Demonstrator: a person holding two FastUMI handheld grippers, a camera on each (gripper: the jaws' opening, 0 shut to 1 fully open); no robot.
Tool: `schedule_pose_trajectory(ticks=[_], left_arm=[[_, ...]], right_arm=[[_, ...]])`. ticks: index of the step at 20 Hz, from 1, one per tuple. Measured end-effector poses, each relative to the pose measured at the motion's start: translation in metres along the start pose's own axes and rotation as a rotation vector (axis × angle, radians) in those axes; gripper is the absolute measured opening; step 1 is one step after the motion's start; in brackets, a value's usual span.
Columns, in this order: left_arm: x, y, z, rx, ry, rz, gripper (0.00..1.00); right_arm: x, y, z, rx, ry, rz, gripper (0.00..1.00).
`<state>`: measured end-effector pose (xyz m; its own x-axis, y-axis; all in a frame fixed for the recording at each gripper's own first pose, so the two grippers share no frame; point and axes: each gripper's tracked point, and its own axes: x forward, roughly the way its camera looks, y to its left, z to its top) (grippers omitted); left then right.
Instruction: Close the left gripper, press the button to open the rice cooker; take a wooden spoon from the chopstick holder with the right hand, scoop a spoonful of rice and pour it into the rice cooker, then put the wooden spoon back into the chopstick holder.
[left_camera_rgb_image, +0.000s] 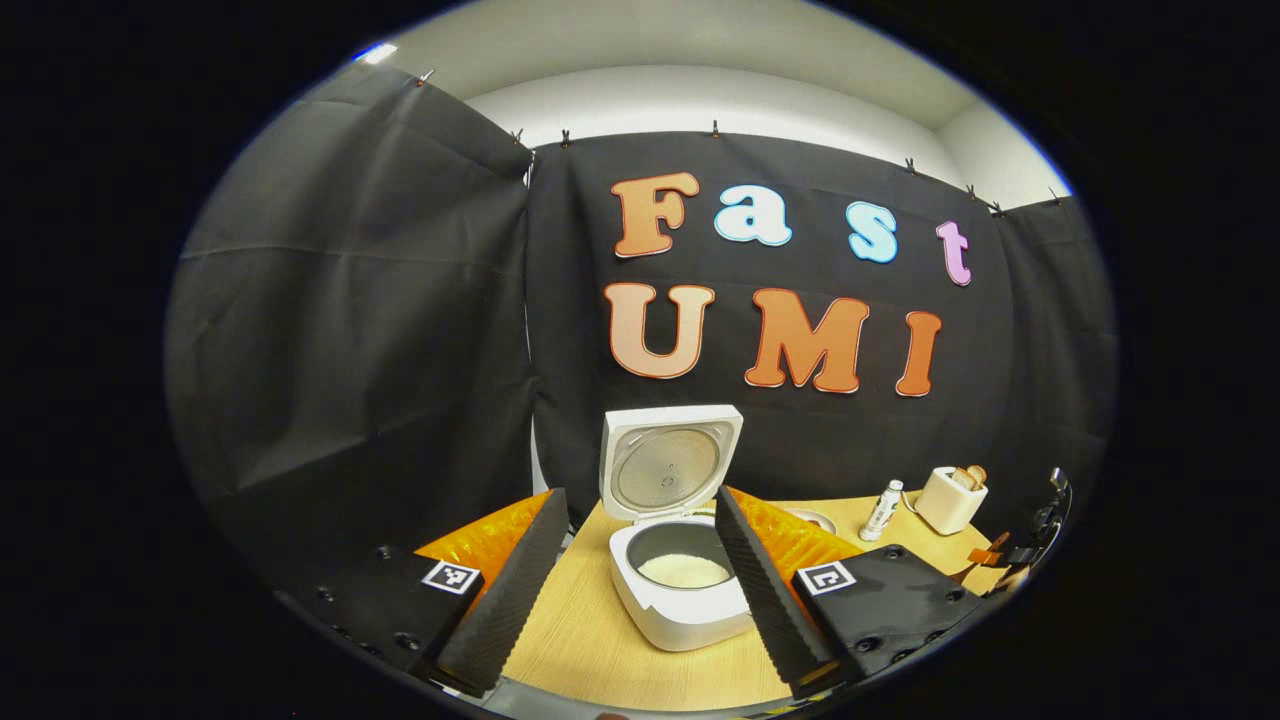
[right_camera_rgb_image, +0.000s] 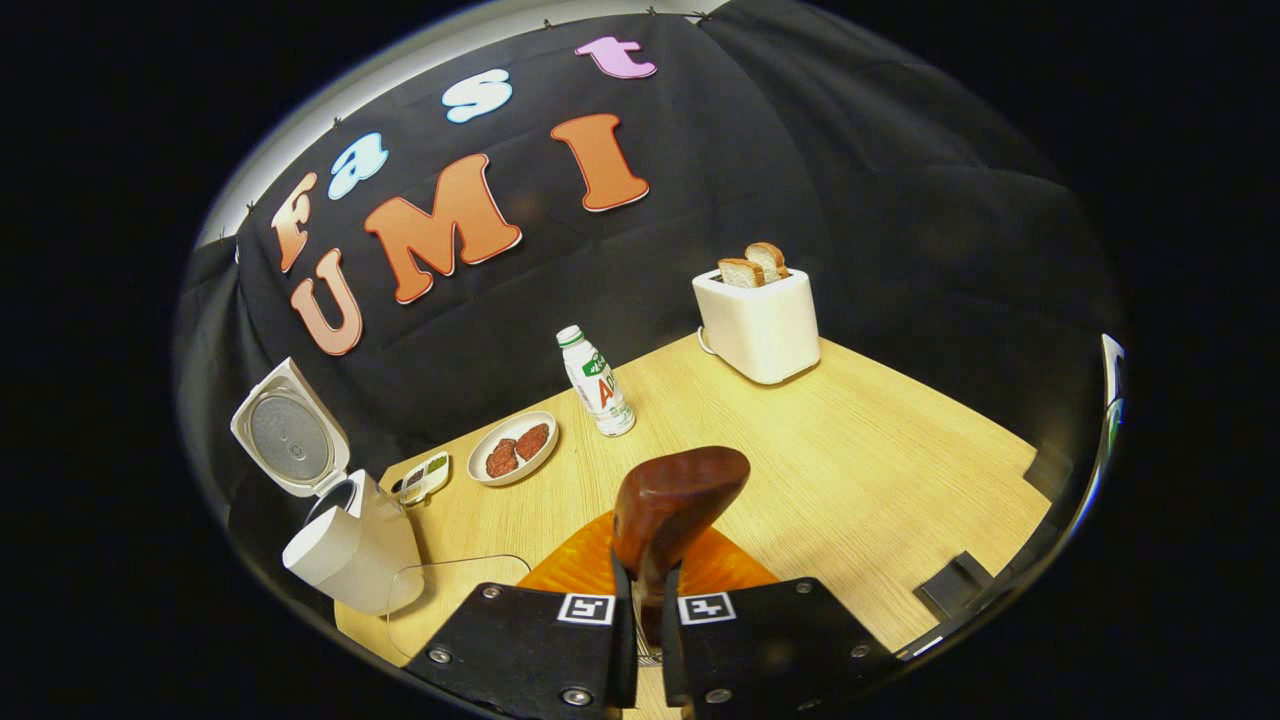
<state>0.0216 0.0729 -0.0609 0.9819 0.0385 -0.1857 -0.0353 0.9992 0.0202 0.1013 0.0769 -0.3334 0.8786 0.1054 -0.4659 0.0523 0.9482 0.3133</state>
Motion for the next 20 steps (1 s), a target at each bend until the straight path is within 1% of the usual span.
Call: schedule_pose_trajectory(ticks=[3, 6, 7, 8, 9, 10, 11, 12, 13, 17, 20], left_arm=[[0.0, -0.001, 0.001, 0.004, -0.001, -0.001, 1.0], [0.0, -0.003, 0.002, 0.002, -0.002, -0.004, 1.0], [0.001, -0.003, 0.003, 0.002, -0.003, -0.006, 1.0], [0.001, -0.004, 0.003, 0.003, -0.004, -0.007, 1.0], [0.002, -0.005, 0.004, 0.003, -0.006, -0.008, 1.0], [0.002, -0.006, 0.003, 0.002, -0.008, -0.011, 1.0], [0.002, -0.007, 0.005, 0.0, -0.01, -0.015, 1.0], [0.004, -0.009, 0.005, -0.002, -0.011, -0.018, 1.0], [0.006, -0.009, 0.006, -0.004, -0.013, -0.022, 1.0], [0.011, -0.014, 0.008, -0.021, -0.019, -0.037, 1.0], [0.02, -0.018, 0.008, -0.025, -0.015, -0.039, 1.0]], right_arm=[[0.003, -0.001, -0.006, -0.005, 0.016, -0.012, 0.15], [0.003, -0.006, -0.005, -0.03, 0.018, -0.046, 0.21], [0.004, -0.008, -0.002, -0.028, 0.007, -0.057, 0.28], [0.003, -0.011, 0.002, -0.023, 0.004, -0.068, 0.33], [0.0, -0.013, 0.004, -0.02, 0.006, -0.076, 0.44], [-0.003, -0.014, 0.008, -0.025, 0.005, -0.086, 0.53], [-0.004, -0.015, 0.009, -0.037, 0.002, -0.099, 0.73], [-0.005, -0.017, 0.011, -0.051, -0.003, -0.118, 0.89], [-0.009, -0.02, 0.018, -0.066, -0.013, -0.135, 0.95], [-0.024, -0.03, 0.046, -0.103, -0.065, -0.194, 0.95], [-0.04, -0.027, 0.076, -0.117, -0.118, -0.204, 0.95]])
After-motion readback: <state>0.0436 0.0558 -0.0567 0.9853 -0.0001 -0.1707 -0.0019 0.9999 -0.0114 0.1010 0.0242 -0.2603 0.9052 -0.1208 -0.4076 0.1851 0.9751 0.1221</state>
